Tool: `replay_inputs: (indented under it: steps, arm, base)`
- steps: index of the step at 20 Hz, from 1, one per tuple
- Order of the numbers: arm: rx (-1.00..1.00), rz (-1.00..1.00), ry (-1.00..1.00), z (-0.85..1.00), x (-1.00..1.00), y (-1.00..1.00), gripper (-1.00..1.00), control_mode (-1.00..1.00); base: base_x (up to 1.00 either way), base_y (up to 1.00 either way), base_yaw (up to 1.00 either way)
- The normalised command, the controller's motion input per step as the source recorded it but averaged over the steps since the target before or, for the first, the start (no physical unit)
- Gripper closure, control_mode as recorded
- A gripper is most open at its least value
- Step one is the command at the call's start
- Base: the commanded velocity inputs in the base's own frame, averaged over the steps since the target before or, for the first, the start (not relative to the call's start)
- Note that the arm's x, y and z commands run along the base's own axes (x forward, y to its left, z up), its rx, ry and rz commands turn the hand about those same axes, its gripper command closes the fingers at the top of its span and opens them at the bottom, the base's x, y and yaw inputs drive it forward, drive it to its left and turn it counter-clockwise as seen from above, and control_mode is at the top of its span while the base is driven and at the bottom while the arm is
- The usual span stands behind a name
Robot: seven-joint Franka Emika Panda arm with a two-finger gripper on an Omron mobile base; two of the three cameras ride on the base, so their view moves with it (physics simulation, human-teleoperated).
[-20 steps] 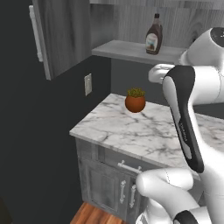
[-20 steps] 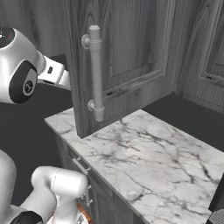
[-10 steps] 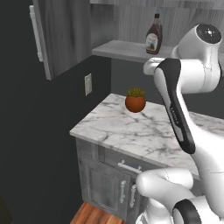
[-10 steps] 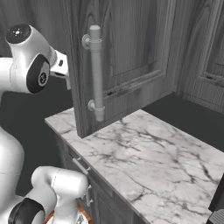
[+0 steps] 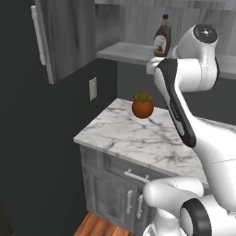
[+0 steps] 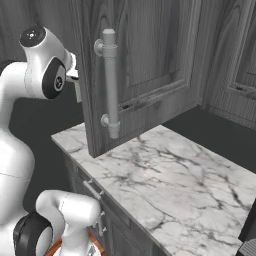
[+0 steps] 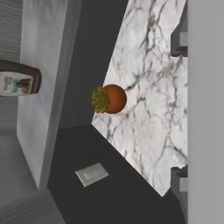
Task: Move the syrup bottle and shaker from the cabinet to the dining counter.
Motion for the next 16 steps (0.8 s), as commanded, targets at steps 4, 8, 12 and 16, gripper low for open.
replay_inputs:
  steps: [4, 8, 12, 16]
  arm:
    - [-0.02, 0.00, -0.01, 0.05, 0.44, -0.13, -1.00, -1.00]
    - [-0.04, 0.00, 0.00, 0.07, 0.41, -0.16, -1.00, -1.00]
    - [-0.03, 0.00, 0.00, 0.05, 0.36, -0.15, -1.00, -1.00]
    - [-0.03, 0.00, 0.00, 0.08, 0.31, -0.16, -1.00, -1.00]
  base:
    - [0.00, 0.00, 0.00]
    - [0.00, 0.00, 0.00]
    - [0.00, 0.00, 0.00]
    - [0.00, 0.00, 0.00]
